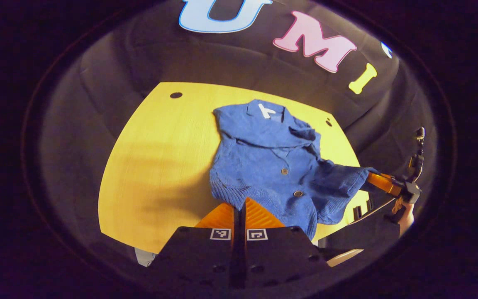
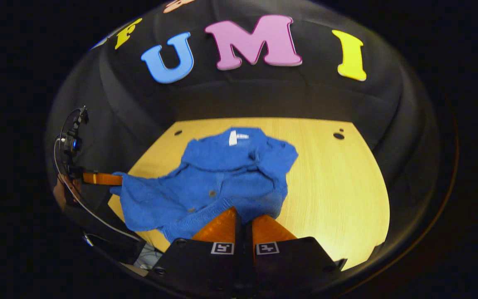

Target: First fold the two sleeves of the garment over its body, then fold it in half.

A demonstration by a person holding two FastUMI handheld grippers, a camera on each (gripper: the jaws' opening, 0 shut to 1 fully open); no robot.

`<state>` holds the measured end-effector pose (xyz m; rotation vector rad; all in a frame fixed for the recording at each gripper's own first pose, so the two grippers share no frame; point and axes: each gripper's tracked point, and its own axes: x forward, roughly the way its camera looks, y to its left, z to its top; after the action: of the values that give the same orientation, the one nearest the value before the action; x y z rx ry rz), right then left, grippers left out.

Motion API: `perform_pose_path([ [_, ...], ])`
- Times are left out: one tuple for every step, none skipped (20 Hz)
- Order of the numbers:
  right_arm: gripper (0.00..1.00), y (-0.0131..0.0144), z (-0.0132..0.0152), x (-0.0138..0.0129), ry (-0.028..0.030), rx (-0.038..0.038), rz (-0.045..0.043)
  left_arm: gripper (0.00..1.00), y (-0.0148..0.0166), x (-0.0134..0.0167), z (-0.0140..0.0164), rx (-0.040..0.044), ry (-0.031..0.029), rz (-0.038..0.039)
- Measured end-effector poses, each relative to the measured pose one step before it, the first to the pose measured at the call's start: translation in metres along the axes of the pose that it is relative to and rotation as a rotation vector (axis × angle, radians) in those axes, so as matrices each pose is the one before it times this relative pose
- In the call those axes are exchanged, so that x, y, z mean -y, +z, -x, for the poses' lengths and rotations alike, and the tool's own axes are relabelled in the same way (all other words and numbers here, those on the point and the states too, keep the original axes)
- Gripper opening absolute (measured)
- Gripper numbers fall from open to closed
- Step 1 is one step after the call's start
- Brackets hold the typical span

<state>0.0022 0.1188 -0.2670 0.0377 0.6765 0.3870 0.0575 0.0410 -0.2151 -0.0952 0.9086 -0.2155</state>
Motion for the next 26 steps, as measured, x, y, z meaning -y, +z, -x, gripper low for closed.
perform_pose_path([
  [0.04, 0.01574, -0.0042, 0.00148, -0.0018, 0.0246, 0.01005, 0.0, 0.02042, 0.0052, 0.00042, 0.02918, -0.00901, 0.00534],
  [0.05, 0.01684, -0.00473, 0.00226, -0.00168, 0.02767, 0.00953, 0.0, 0.02059, 0.00419, -0.00064, 0.03426, 0.00222, -0.00507],
  [0.05, 0.0178, -0.00608, 0.00165, 0.00171, 0.02197, 0.00965, 0.0, 0.02196, 0.00304, -0.00418, 0.0342, 0.00385, -0.01102],
  [0.05, 0.01891, -0.0056, 0.00246, -0.00057, 0.03137, 0.00961, 0.0, 0.02017, 0.00382, -0.00223, 0.03221, 0.00028, -0.00766],
  [0.05, 0.01616, -0.00962, 0.0058, -0.0065, 0.02295, 0.01115, 0.0, 0.01868, 0.00091, -0.0035, 0.03054, 0.00159, 0.00074],
  [0.05, 0.00973, -0.01244, 0.00814, -0.00739, 0.01645, 0.0048, 0.0, 0.02049, 0.0003, -0.00665, 0.02318, -0.00116, 0.00657],
  [0.05, 0.01387, -0.01274, 0.00761, -0.0053, 0.02652, 0.00031, 0.0, 0.01588, -0.0002, -0.00937, 0.0218, -0.00029, 0.00935],
  [0.05, 0.01304, -0.0143, 0.00852, -0.00906, 0.02094, 0.01217, 0.0, 0.01729, 0.00114, -0.01356, 0.01802, -0.00516, 0.00355],
  [0.04, 0.01094, -0.01427, 0.01284, -0.01872, 0.01576, 0.01663, 0.0, 0.01977, -0.00084, -0.0171, 0.02178, 0.0045, -0.00398],
  [0.05, 0.00989, -0.01891, 0.01114, -0.01153, 0.01525, 0.00964, 0.0, 0.0155, -0.00078, -0.02167, -0.01499, 0.00307, 0.00294],
  [0.04, 0.00814, -0.02295, 0.01025, -0.01477, 0.01818, -0.0002, 0.0, 0.01102, -0.00324, -0.01797, -0.03225, 0.00759, 0.00226],
  [0.04, -0.00256, -0.02033, 0.00837, -0.01479, -0.02515, -0.01586, 0.0, 0.01071, -0.00527, -0.0176, -0.03086, 0.02214, -0.0026],
  [0.04, -0.00194, -0.02343, 0.00699, -0.00596, -0.02067, -0.01356, 0.0, 0.01371, -0.00445, -0.02198, -0.02005, 0.02799, -0.01359],
  [0.04, -0.0038, -0.02394, 0.00649, -0.00614, -0.01945, -0.00312, 0.0, 0.01106, -0.00573, -0.02001, -0.00732, 0.02788, -0.01556],
  [0.05, -0.00738, -0.01984, 0.00631, -0.01152, -0.03099, 0.00218, 0.0, 0.00583, -0.00638, -0.01854, -0.00939, 0.02457, 0.0002],
  [0.04, -0.00854, -0.02319, 0.0064, -0.00572, -0.03827, 0.00169, 0.0, 0.00874, -0.00337, -0.01631, -0.01478, 0.03237, 0.00463],
  [0.04, -0.01145, -0.02041, 0.00598, -0.00567, -0.04238, -0.00289, 0.0, -0.00064, -0.006, -0.01801, -0.02211, 0.03888, 0.00083],
  [0.04, -0.00741, -0.0202, 0.00679, -0.00659, -0.034, 0.00337, 0.0, -0.00806, -0.00944, -0.02009, -0.0422, 0.0379, 0.00005],
  [0.04, -0.00635, -0.01601, 0.00666, -0.00918, -0.02617, 0.00303, 0.0, -0.00384, -0.00653, -0.01858, -0.03798, 0.02001, 0.00507],
  [0.05, -0.00592, -0.01513, 0.00477, -0.00821, -0.02857, -0.00445, 0.0, -0.00016, -0.00132, -0.01288, -0.01514, 0.01683, 0.02071],
  [0.04, -0.00405, -0.01386, 0.00315, -0.00256, -0.01795, -0.01432, 0.0, 0.00112, -0.00116, -0.01331, -0.00257, 0.00532, 0.03489],
  [0.04, -0.00317, -0.01288, 0.00307, -0.00246, -0.01741, -0.0256, 0.0, -0.00149, -0.00165, -0.01007, 0.00253, -0.00095, 0.05054],
  [0.12, -0.00213, -0.01221, 0.0023, -0.0078, -0.01502, -0.02197, 0.0, -0.00141, 0.00073, -0.01153, -0.01861, -0.01593, 0.04871],
  [0.04, -0.00111, -0.01134, 0.00364, -0.0147, -0.00729, 0.00088, 0.0, -0.00366, 0.00037, -0.01023, -0.03367, -0.01471, 0.03363],
  [0.04, -0.00198, -0.00977, 0.00299, -0.01514, -0.00631, 0.02418, 0.05, -0.00189, -0.00417, -0.00702, -0.01481, 0.00004, 0.0054],
  [0.05, -0.00188, -0.00706, 0.00302, -0.01998, -0.0009, 0.03724, 0.04, 0.0012, -0.00606, -0.00693, -0.0067, 0.01835, -0.0098],
])
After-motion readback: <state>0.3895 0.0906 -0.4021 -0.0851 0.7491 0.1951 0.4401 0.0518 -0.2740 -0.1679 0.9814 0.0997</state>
